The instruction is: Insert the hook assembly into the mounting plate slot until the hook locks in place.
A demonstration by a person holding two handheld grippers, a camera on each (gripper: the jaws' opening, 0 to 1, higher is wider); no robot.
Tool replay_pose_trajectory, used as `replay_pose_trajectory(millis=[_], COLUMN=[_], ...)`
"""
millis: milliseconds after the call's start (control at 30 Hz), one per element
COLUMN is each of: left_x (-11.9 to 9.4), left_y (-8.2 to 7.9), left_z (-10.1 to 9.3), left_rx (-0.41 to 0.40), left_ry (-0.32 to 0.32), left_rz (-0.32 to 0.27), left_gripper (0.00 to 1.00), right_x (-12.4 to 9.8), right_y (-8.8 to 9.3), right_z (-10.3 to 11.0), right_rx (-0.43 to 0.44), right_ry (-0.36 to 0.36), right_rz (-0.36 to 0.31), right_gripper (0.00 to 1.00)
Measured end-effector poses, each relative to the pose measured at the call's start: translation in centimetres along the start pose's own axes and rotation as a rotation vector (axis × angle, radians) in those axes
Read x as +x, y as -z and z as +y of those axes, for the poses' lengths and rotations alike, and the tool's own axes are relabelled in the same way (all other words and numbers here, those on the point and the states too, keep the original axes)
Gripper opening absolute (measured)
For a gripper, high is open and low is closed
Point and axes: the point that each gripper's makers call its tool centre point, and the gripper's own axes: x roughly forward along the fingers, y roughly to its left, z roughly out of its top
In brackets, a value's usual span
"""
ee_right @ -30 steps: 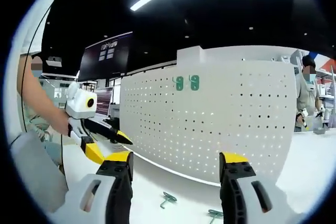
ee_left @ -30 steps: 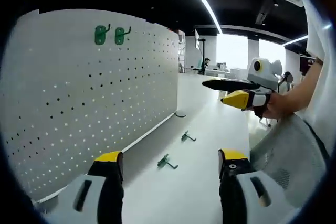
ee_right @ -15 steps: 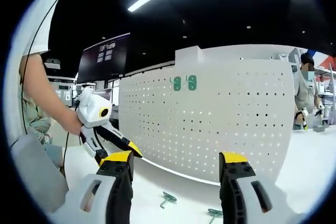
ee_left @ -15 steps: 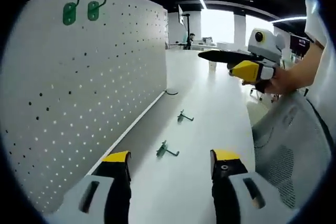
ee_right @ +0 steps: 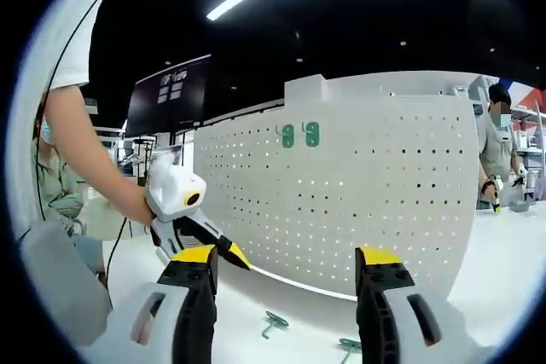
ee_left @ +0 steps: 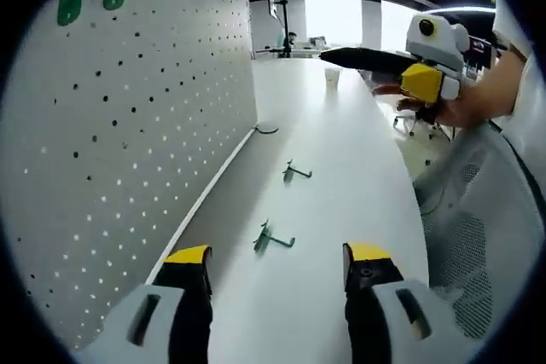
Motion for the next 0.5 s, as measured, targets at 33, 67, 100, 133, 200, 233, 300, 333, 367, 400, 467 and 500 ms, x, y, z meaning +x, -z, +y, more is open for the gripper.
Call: replay_pose_trajectory(millis=[33,67,100,133,200,233,300,333,367,400,467,500], left_x=[0.2,0.4,0.7,0.9,1.4,1.7,2.3,2.5,2.7,2.9,3.2,3.4], left_y=[0.1,0.2,0.2,0.3,0.5,0.6,0.9,0.9,1.1,1.1,1.1,1.2], left_z=[0.0,0.1,0.1,0.1,0.1,0.0,-0.1,-0.2,-0.2,-0.1,0.0,0.0], left_rx=[0.004,0.006,0.01,0.013,0.021,0.028,0.041,0.05,0.058,0.06,0.061,0.066], left_ry=[0.004,0.007,0.013,0.016,0.028,0.037,0.052,0.056,0.064,0.066,0.07,0.076], left_rz=[0.009,0.014,0.02,0.027,0.039,0.049,0.07,0.076,0.087,0.09,0.094,0.104], left_gripper=[0.64,0.64,0.64,0.65,0.65,0.65,0.65,0.65,0.65,0.65,0.65,0.65], right_x=[0.0,0.0,0.0,0.0,0.0,-0.1,-0.1,-0.1,-0.1,-0.1,-0.1,-0.1], right_y=[0.0,0.0,0.0,0.0,0.0,0.0,0.0,0.0,0.1,0.1,0.1,0.1], right_z=[0.0,0.0,-0.1,-0.1,0.0,0.0,0.0,0.0,-0.1,-0.1,-0.2,-0.2], right_rx=[0.001,-0.001,-0.002,-0.001,-0.001,-0.002,0.0,-0.001,0.0,0.0,0.002,0.003], right_ry=[0.0,0.002,0.002,0.002,0.003,0.004,0.003,0.003,0.004,0.005,0.007,0.007], right_rz=[-0.001,0.0,0.001,-0.001,0.0,0.0,-0.001,0.0,0.0,-0.001,0.0,-0.001], right_gripper=[0.63,0.63,0.63,0.63,0.63,0.63,0.63,0.63,0.63,0.63,0.63,0.63])
